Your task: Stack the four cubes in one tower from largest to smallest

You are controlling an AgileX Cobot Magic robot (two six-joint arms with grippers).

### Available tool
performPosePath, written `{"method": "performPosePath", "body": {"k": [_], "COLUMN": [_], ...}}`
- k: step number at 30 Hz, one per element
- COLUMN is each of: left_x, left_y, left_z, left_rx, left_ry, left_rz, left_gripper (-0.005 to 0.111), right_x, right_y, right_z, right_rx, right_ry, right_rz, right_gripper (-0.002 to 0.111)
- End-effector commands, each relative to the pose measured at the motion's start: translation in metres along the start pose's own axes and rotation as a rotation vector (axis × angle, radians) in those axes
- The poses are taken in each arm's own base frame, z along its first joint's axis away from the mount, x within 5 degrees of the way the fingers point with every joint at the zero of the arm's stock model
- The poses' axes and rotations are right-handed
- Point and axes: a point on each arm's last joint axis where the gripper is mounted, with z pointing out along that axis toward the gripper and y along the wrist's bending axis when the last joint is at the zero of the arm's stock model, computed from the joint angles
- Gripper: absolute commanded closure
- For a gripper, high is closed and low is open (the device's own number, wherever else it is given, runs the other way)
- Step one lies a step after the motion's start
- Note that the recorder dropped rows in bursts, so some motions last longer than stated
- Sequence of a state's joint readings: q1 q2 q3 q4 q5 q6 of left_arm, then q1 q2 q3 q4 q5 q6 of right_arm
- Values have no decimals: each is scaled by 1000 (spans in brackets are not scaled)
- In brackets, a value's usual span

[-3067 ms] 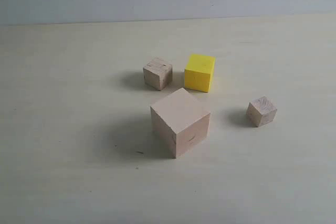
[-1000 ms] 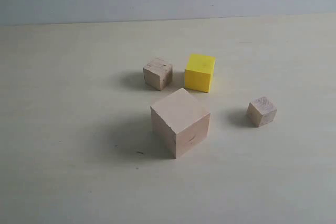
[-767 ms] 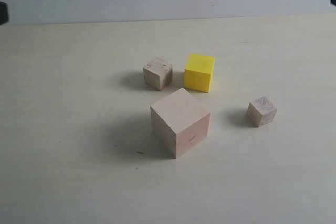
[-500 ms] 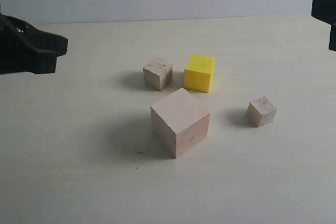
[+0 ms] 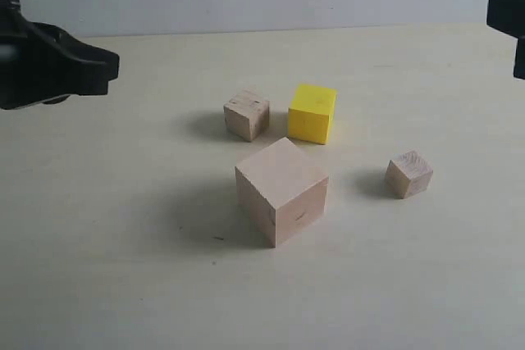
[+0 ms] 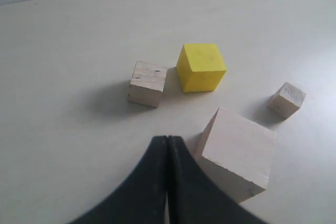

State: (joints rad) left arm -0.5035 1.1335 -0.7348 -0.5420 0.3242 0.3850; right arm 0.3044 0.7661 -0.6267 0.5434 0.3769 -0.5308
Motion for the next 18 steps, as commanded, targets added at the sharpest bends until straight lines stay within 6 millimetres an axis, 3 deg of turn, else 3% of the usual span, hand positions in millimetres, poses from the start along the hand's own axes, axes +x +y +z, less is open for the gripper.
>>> {"method": "performPosePath", "body": {"k": [1,6,11,18], "left_x": [1,1,-5,-7], "left_y": [-5,-15,-23,-35], "left_z": [21,53,81,106], "left_rx": [65,226,378,525], "left_ry": [150,338,386,421], "left_rz": [-41,19,30,49], "left_gripper": [107,107,107,107], "right_x": [-2,1,8,21], "right_y": [0,1,-1,-4], "right_z": [0,3,19,47], "right_rx": [-2,-14,-26,-50], "right_ry": [-7,26,111,235], "right_rz": [1,5,19,102], "right_gripper": [108,108,108,108]}}
